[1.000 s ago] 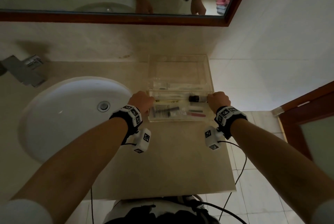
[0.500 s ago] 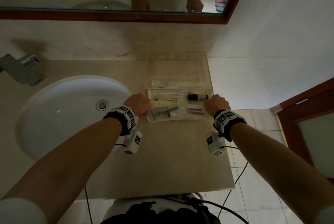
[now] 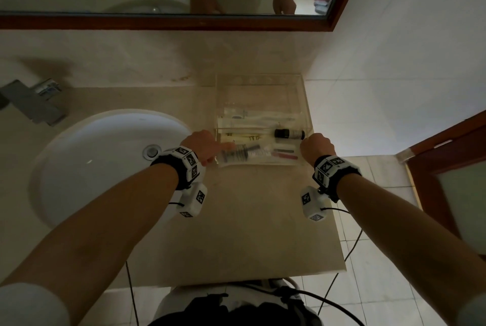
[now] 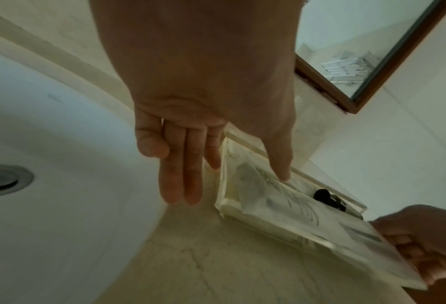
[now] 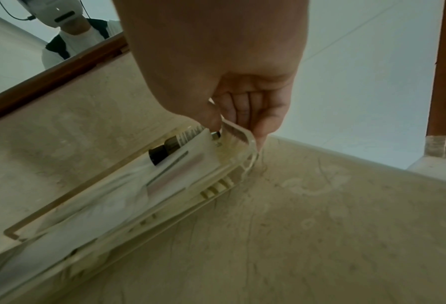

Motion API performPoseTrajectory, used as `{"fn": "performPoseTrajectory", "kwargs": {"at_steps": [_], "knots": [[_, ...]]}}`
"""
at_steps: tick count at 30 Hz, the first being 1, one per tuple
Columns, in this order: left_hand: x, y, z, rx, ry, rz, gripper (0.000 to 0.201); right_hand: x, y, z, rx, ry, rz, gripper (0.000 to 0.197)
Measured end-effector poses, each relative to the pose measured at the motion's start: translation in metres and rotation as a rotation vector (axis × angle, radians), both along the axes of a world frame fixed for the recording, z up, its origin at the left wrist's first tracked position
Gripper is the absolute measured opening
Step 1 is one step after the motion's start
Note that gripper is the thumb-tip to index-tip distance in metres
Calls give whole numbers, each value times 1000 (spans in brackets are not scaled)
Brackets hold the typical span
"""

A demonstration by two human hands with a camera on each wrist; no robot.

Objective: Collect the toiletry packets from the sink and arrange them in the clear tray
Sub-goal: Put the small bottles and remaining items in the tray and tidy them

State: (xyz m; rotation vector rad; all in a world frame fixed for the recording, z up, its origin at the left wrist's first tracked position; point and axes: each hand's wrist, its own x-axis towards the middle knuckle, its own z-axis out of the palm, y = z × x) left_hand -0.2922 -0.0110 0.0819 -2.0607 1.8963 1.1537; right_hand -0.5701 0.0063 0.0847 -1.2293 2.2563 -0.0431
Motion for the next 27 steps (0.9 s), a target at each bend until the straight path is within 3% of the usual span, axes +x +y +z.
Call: {"fn": "performPoseTrajectory", "kwargs": {"at_steps": [10,15,19,21,24,27], "knots": [[-2,11,-2,3,-26,-61,70,-3,19,-5,-11,-1,22,72],[-3,14,-5,-27,-75,-50,83,-5,25,-11,-11,11,77,62],[-4,17,-1,-131,-170,-50,80,0,29,-9,-113,45,111,60],[-5,20,2,-244,-160,-61,70,3,31,-8,-216,76,169,57],[-8,25,7,-449,-97,-212,39,7,36,-7,-345,104,333,51],[-13,31,6,-503,-122,-482,41,12,40,-9,-374,98,509,52]]}}
